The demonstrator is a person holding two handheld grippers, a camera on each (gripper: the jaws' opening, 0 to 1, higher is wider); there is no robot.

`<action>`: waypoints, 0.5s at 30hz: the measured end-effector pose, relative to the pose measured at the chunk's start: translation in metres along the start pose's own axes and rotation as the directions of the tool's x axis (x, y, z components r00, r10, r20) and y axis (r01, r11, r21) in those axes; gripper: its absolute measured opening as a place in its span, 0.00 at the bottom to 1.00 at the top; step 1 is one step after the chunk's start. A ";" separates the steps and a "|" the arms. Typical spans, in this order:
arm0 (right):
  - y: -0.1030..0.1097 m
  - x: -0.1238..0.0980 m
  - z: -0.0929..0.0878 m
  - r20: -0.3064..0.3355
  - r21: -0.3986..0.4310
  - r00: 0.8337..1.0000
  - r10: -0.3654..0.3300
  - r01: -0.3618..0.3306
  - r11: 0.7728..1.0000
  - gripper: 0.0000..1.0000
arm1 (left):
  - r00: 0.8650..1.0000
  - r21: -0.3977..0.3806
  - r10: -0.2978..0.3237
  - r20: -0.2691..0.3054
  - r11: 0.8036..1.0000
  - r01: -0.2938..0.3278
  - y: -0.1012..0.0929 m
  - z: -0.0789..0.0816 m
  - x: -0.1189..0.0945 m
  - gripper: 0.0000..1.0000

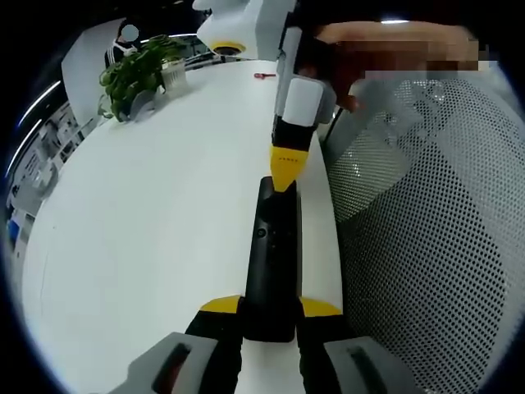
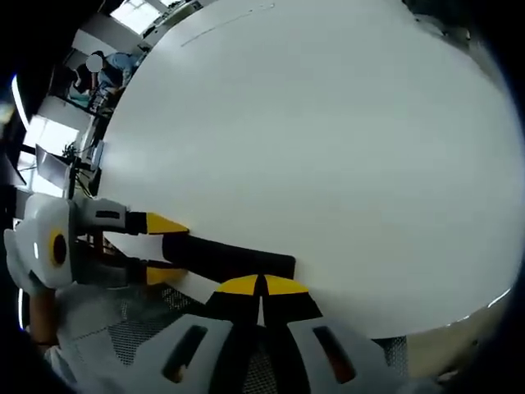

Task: Press the specified remote control buttons in sequence, fully releasing each button before pressing the next.

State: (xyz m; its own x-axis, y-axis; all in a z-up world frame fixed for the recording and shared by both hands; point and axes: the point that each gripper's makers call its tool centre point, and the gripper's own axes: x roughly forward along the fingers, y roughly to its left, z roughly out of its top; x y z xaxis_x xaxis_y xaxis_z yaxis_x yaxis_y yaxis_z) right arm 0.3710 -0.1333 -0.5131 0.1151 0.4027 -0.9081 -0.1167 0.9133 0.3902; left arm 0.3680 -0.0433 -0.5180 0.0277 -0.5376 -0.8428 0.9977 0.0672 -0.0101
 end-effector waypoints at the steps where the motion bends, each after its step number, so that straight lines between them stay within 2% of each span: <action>1: 0.000 0.000 0.000 0.000 -0.002 1.000 0.000 0.000 1.000 0.00 | 1.000 0.001 0.000 0.000 1.000 0.000 0.000 0.000 0.000 0.25; 8: 0.003 0.002 0.001 -0.003 -0.039 1.000 0.002 -0.002 0.999 0.00 | 1.000 0.008 -0.002 0.004 1.000 0.002 0.000 0.000 0.000 0.25; 15: 0.006 0.001 0.000 -0.001 -0.032 1.000 0.018 -0.018 0.999 0.00 | 1.000 0.017 -0.004 0.005 1.000 0.004 0.000 0.001 0.000 0.25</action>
State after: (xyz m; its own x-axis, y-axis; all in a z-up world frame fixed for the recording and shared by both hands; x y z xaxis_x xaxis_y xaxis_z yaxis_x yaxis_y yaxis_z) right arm 0.3703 -0.1273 -0.5117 0.1117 0.4188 -0.9012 -0.1506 0.9035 0.4012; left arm 0.3676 -0.0441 -0.5180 0.0241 -0.5422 -0.8399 0.9987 0.0508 -0.0041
